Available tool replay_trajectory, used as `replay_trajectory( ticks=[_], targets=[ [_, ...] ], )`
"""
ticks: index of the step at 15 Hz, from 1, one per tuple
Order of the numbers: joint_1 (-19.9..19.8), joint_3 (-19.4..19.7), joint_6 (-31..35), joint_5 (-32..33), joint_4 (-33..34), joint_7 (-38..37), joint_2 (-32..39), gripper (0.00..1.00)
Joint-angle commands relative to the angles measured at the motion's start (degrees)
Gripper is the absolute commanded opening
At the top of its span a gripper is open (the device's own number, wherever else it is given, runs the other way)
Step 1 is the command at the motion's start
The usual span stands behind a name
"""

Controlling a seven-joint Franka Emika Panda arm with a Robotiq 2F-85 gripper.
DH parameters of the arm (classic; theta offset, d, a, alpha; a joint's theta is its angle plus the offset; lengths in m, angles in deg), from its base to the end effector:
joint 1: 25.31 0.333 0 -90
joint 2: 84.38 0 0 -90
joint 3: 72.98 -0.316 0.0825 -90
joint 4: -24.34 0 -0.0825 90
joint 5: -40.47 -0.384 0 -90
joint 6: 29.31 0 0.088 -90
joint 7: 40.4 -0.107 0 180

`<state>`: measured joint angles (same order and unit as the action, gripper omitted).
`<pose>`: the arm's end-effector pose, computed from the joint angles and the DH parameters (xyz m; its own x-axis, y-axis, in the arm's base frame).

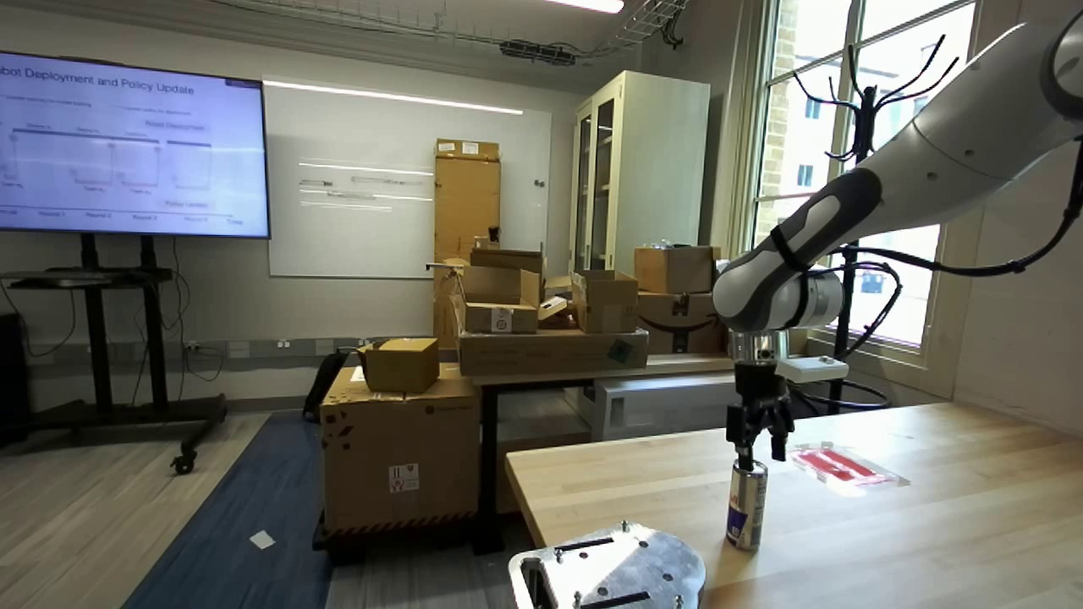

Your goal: Move the can to the left

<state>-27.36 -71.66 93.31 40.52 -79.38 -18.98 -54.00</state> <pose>0.6281 -0.0362 0.2336 0.9309 0.3122 -0.1896 0.3061 -0.9500 -0.0612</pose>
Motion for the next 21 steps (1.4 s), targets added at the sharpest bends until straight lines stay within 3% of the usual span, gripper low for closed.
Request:
replay_trajectory(
  ticks=[1, 21],
  targets=[
    [-1.81, -1.94, -1.81, 0.23, 0.3, 1.71, -0.13, 1.0],
    [-2.62, -3.97, 0.31, -0.21, 1.57, 4.91, 3.36, 1.0]
  ],
)
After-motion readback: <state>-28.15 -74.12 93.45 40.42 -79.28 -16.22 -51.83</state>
